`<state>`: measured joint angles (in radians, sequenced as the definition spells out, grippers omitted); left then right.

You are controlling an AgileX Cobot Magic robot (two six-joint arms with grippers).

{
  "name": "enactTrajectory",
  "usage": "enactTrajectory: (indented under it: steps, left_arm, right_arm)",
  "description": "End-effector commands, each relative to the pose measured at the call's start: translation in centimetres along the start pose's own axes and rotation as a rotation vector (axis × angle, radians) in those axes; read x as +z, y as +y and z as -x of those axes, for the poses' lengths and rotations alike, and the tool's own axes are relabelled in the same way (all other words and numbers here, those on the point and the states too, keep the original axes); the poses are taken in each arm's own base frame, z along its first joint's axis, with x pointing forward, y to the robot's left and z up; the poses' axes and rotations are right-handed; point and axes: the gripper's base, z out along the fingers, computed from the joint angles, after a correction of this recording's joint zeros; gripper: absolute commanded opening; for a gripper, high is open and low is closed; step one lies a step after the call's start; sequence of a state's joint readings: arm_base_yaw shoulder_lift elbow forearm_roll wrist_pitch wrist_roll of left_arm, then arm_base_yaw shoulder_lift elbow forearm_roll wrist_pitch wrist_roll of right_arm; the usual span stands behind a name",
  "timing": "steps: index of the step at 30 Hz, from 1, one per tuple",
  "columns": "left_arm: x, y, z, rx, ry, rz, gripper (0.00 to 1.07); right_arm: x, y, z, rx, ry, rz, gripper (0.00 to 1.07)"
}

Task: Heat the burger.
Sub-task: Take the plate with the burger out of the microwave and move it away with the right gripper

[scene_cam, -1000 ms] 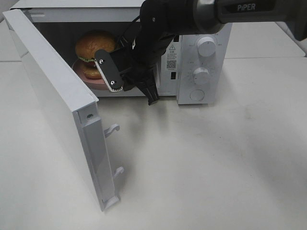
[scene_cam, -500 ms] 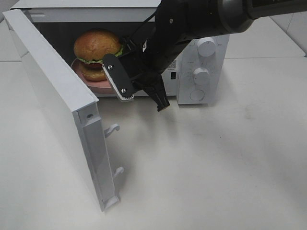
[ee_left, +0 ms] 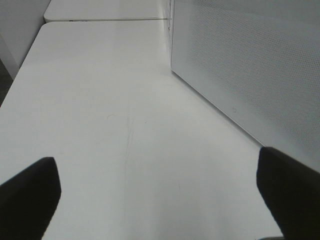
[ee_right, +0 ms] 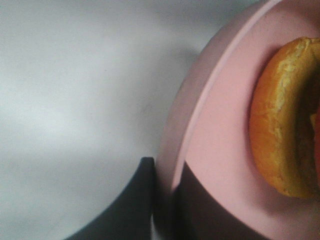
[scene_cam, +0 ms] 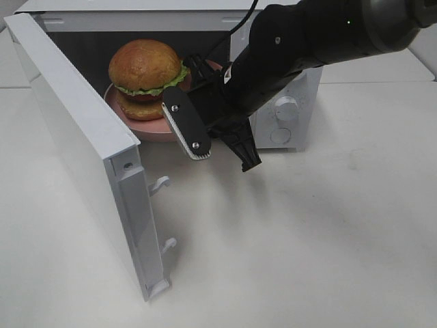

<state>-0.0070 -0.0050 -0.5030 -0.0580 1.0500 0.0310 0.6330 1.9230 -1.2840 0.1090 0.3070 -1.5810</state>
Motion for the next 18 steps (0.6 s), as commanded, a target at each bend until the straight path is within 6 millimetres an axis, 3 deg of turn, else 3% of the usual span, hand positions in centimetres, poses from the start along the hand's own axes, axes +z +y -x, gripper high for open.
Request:
enactTrajectory:
  steps: [1,18]
  left_arm:
    - [-0.2,0.0,-0.1,-0.009,-0.03,-0.003,1.0]
    - [-0.2,0.0,-0.1,-0.009,-0.03,-0.003,1.0]
  right_arm:
    - [-1.8,-0.4,0.1,-0.005,-0.004,-0.099,0.0]
    - [-5.7,4.3,-0.2,-0.013,0.004,-0.098,0.0]
